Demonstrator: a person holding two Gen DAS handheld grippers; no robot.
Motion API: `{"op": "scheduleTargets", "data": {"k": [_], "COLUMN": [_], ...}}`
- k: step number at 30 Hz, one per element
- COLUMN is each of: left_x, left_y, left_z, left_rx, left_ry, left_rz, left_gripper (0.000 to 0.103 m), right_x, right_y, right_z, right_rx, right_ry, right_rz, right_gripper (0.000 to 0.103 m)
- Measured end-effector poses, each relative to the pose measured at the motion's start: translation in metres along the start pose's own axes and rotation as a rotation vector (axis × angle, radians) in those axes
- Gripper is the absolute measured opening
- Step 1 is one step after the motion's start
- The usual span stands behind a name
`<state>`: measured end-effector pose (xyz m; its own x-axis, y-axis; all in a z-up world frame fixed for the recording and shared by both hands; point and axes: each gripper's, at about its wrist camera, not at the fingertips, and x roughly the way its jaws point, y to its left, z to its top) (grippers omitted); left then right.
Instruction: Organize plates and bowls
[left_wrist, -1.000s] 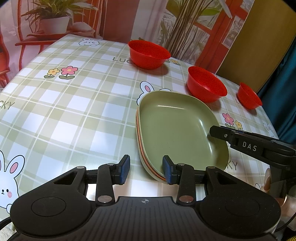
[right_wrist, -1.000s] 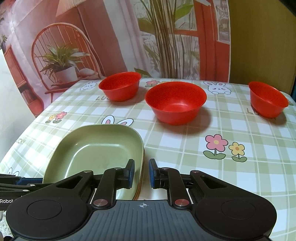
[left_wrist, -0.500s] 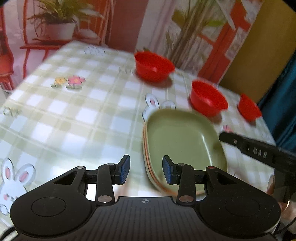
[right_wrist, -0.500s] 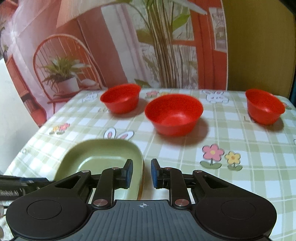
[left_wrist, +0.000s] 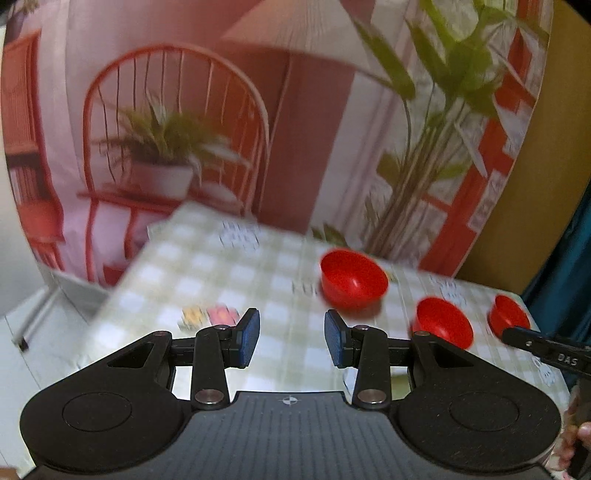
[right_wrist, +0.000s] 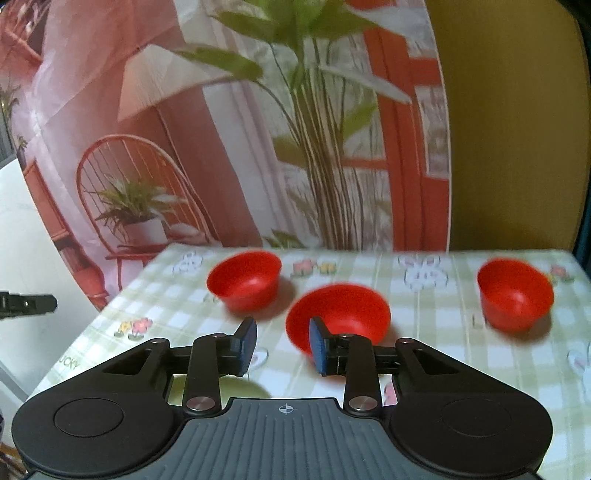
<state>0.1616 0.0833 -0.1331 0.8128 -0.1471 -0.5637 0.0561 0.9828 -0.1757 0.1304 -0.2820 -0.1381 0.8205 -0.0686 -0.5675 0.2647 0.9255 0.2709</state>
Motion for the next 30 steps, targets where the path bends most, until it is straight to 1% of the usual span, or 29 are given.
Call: {"op": "scheduleTargets", "data": {"k": [4, 8, 14, 18, 22, 26, 30], "left_x": [0.003, 0.017, 0.061, 0.102, 0.146, 0.184, 0.218], "left_y": [0.002, 0.000, -0.011, -0.017, -0.024, -0.030, -0.034], "left_z": [0.018, 0.028, 0.039, 0.042, 0.043, 0.038, 0.030], "left_rx": [0.031, 0.039, 0.067, 0.070, 0.081, 0.083, 0.071], "left_ry": [-0.030, -0.041, -0.034, -0.006, 0.021, 0.077, 0.133], "left_rz": [0.006, -0.023, -0.073, -0.097, -0.094, -0.096, -0.097], "left_gripper": [0.041, 0.041, 0.041, 0.041, 0.041, 0.041, 0.041], "right_x": [0.007, 0.023, 0.065, 0.106, 0.148, 0.190, 0.222], "right_y": [0.009, 0.020, 0.030, 0.032, 0.028, 0.021, 0.019], "right_z": [0.019, 0.033, 0.052, 0.063, 0.067, 0.065, 0.060], "right_rx": [-0.032, -0.071, -0.131, -0.138, -0.130, -0.109, -0.110], "right_ry": [-0.004, 0.005, 0.033, 0.065, 0.106, 0.168, 0.223], "right_rz": [0.014, 0.030, 0.037, 0.034, 0.019, 0.002, -0.009], "right_gripper": [0.030, 0.030, 0.031, 0.031, 0.031, 0.031, 0.031]}}
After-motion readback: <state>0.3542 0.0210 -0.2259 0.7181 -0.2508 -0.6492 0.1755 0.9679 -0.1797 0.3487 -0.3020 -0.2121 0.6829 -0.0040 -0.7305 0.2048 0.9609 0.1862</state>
